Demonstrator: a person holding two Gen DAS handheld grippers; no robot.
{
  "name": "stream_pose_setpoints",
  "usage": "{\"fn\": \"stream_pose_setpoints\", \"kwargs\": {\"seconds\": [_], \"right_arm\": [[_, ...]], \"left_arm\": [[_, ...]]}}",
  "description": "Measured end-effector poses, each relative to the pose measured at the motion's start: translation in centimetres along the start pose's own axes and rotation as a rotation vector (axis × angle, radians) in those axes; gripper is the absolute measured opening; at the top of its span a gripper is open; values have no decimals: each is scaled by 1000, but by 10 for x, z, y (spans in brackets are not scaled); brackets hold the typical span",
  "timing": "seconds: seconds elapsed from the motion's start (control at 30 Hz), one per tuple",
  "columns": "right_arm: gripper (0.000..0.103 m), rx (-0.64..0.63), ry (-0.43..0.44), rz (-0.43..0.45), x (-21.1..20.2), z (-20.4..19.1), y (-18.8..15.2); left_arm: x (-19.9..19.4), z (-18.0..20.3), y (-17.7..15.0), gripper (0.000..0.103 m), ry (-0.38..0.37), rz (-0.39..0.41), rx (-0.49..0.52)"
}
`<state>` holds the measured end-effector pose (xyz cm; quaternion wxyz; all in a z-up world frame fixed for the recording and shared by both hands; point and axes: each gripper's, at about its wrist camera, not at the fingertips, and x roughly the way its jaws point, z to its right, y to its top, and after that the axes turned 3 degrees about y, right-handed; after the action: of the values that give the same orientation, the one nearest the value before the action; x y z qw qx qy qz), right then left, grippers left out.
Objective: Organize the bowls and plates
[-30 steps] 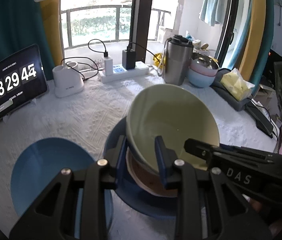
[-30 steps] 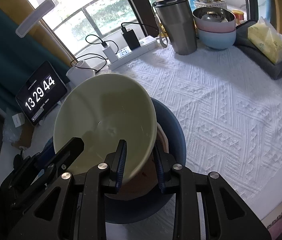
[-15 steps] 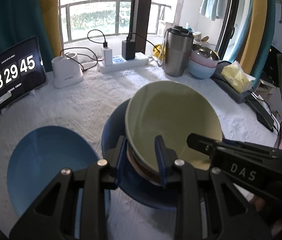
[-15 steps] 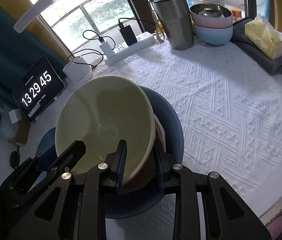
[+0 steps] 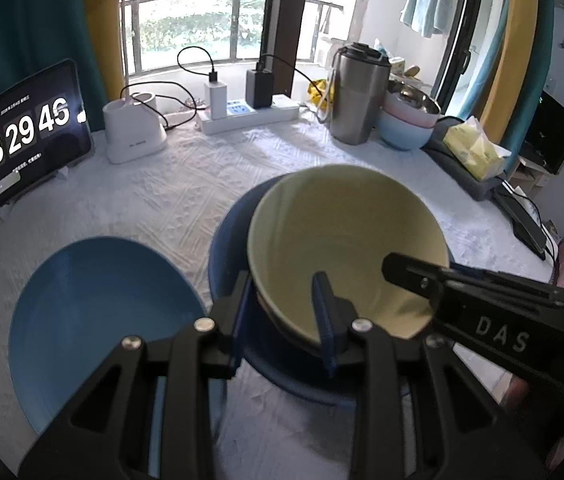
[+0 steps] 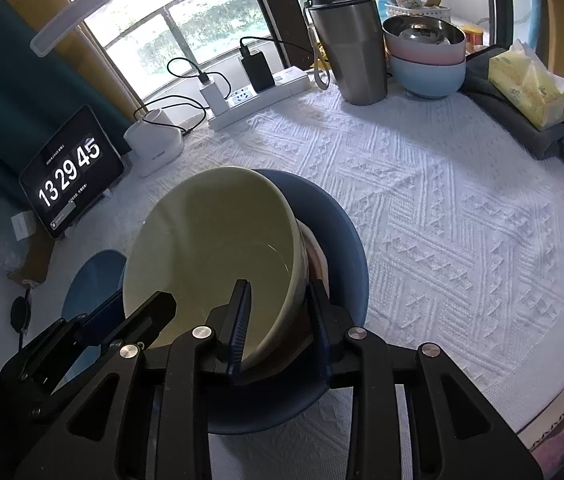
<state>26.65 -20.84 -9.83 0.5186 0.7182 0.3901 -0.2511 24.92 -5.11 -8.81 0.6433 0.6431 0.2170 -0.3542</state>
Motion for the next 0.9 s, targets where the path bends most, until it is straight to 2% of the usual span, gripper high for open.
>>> {"fn": "stream_pose_setpoints", "kwargs": {"seconds": [0.23, 0.9], "right_arm": [[34, -13, -4, 28, -8, -1, -2], [36, -52, 3, 109, -36, -1, -22]], "left_arm": [[-11, 3, -1, 32, -3, 43, 12], [-37, 11, -21, 33, 2, 95, 6]]}}
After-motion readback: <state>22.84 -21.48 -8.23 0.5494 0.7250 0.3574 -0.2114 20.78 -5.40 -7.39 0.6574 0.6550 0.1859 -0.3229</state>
